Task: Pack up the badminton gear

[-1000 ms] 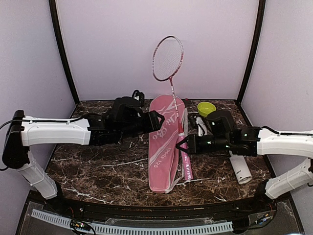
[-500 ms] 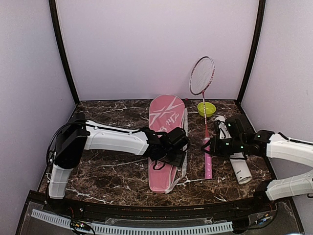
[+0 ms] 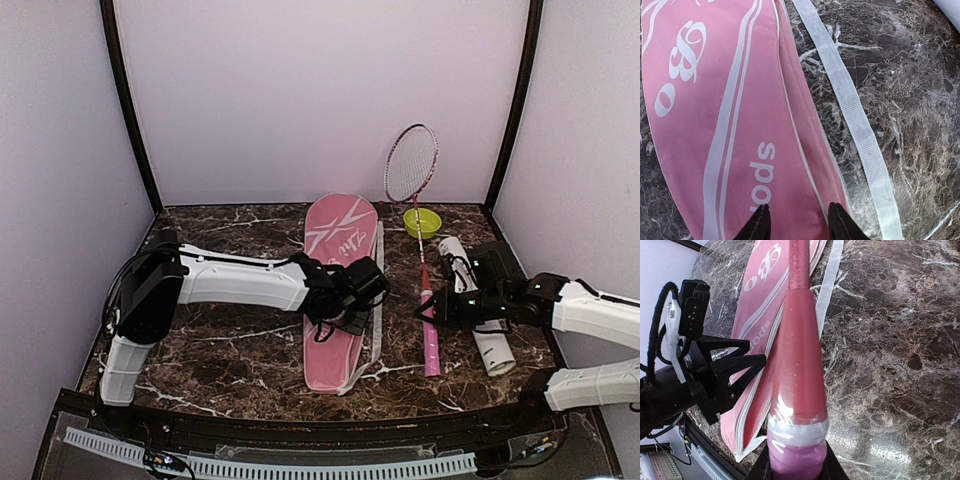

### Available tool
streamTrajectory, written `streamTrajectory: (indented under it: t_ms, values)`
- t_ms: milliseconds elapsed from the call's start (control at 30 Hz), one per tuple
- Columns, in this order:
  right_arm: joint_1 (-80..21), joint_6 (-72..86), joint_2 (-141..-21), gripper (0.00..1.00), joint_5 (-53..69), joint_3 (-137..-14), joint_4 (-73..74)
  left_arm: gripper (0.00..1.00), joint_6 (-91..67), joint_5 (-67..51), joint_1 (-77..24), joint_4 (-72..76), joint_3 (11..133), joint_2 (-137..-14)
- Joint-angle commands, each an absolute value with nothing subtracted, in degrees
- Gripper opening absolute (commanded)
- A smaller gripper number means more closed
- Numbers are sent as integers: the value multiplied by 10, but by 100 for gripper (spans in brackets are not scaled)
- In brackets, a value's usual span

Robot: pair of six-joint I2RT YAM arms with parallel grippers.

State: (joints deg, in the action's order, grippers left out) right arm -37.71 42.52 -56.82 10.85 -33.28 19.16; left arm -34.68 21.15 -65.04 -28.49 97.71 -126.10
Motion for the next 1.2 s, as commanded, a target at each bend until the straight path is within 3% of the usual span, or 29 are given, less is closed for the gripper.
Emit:
streamTrajectory:
  t_ms: [0, 167, 267, 533, 700, 1167]
  values:
    - [-375, 420, -549, 0, 119, -331, 177, 42, -342, 227, -649, -304, 989, -1265]
    - [-375, 416, -540, 0, 123, -332, 196, 49, -342, 213, -646, -288, 987, -1273]
    - [-375, 416, -536, 0, 128, -331, 203, 48, -345, 204, -640, -284, 985, -1283]
    - [-375, 417, -493, 0, 172, -333, 285, 0, -360, 251, -637, -307, 1004, -1273]
    - [-375, 429, -447, 0, 224, -323, 349, 0, -379, 278, -622, -294, 966, -1217]
    - [-375, 455, -385, 0, 348, -328, 458, 0, -414, 183, -497, -86, 738, -1023]
